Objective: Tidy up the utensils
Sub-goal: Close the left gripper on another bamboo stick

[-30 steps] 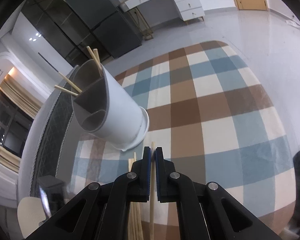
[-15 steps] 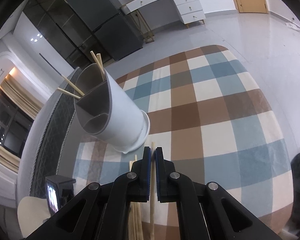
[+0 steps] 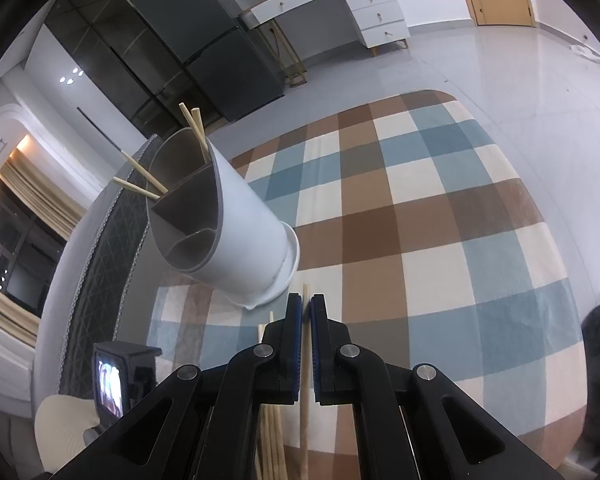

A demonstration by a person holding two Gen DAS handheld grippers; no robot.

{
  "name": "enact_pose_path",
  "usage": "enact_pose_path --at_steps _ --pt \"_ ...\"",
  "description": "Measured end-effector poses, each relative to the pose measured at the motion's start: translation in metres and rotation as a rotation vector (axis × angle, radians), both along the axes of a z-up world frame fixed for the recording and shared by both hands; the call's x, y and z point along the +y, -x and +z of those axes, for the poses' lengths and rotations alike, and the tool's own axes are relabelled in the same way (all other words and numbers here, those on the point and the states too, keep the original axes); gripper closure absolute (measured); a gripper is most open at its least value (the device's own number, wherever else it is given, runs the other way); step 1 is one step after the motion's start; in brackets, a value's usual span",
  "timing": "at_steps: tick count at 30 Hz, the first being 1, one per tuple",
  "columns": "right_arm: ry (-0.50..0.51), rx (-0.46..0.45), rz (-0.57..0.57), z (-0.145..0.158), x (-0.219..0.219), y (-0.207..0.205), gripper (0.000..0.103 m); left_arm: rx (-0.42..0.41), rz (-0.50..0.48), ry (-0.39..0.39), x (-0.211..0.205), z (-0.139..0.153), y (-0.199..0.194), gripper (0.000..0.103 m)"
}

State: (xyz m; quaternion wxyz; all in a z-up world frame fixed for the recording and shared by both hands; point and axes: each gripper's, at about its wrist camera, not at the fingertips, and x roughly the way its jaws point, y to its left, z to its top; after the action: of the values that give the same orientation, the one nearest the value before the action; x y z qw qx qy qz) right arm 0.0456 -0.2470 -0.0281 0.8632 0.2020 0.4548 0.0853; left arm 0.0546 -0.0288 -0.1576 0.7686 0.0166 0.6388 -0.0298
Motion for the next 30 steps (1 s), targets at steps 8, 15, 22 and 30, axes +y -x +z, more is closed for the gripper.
enact_pose_path --at_steps 8,15,22,30 --pt "-0.002 0.006 -0.002 -0.001 0.001 -0.002 0.099 -0.019 0.003 -0.005 -0.002 0.004 -0.015 0.021" --pt "0.009 -0.005 -0.003 0.000 -0.001 -0.001 0.099 -0.035 -0.045 0.008 -0.026 0.014 -0.025 0.075" --pt "0.021 -0.021 -0.005 0.004 -0.001 0.003 0.099 -0.063 -0.090 0.061 -0.044 0.016 -0.034 0.103" --pt "0.084 -0.124 0.026 0.023 0.011 0.025 0.099 -0.353 -0.088 0.152 -0.022 0.085 -0.008 0.103"
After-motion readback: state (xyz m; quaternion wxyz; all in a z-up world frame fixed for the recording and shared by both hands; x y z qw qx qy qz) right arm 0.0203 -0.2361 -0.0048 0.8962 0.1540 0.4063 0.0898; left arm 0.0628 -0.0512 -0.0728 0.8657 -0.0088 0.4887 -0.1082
